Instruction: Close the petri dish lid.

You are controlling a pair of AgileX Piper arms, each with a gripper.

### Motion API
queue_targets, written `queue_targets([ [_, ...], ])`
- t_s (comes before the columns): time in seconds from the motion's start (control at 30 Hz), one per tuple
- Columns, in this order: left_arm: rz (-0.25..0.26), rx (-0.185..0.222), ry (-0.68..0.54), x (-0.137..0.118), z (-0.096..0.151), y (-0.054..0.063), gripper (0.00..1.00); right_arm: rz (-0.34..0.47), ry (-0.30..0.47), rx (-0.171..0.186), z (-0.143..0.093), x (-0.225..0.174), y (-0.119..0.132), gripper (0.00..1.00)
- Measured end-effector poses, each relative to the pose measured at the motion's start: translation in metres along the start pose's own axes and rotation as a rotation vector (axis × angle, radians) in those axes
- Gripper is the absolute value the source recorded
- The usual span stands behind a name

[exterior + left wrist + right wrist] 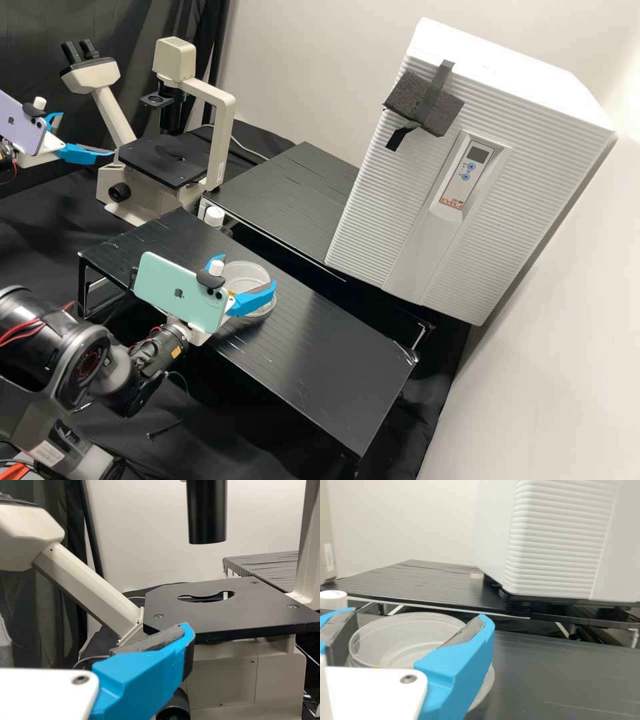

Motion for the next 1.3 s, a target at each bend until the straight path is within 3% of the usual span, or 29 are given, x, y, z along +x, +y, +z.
queue_targets([
  [0.8,0.000,0.000,0.000,0.000,0.000,0.000,1.00,-0.008,-0.034,-0.004,0.006,0.002,-0.003,0.00],
  [1.17,0.000,0.000,0.000,0.000,0.000,0.000,1.00,0.123,-0.095,-0.014,0.016,-0.002,0.021,0.00],
  [1.3,0.000,0.000,0.000,0.000,0.000,0.000,1.00,0.116,-0.077,-0.012,0.013,-0.003,0.020,0.00],
])
